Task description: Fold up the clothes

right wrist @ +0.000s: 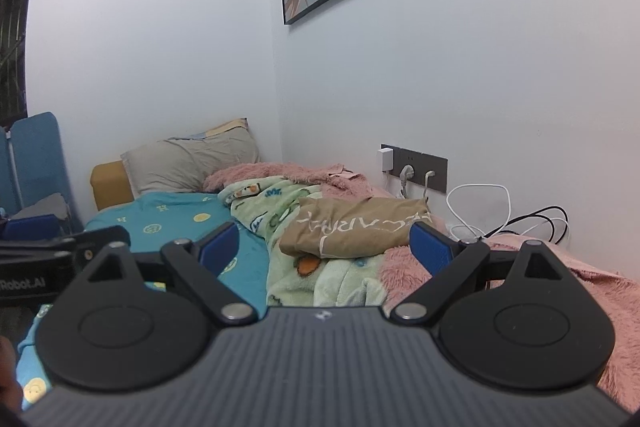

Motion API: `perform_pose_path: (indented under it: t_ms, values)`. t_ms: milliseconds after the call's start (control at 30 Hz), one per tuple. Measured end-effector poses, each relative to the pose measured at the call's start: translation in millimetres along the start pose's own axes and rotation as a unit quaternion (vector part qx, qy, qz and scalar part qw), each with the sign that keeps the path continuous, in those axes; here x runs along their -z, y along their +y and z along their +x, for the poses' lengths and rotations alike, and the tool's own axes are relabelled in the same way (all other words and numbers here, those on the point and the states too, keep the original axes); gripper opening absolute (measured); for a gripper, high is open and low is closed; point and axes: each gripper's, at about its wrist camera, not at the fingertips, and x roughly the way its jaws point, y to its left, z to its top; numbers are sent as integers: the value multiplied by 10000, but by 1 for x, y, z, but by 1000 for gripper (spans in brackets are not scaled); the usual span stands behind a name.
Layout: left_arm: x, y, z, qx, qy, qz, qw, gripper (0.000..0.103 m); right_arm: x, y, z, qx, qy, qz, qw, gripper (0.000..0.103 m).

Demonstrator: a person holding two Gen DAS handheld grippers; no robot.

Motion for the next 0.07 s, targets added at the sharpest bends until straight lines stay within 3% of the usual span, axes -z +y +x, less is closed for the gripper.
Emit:
perform_pose_path:
  t_ms: [67]
  values:
    - [0,0,-2,28,-33,-16,10000,103,1,1,-1,-4,25,-2,10000,94]
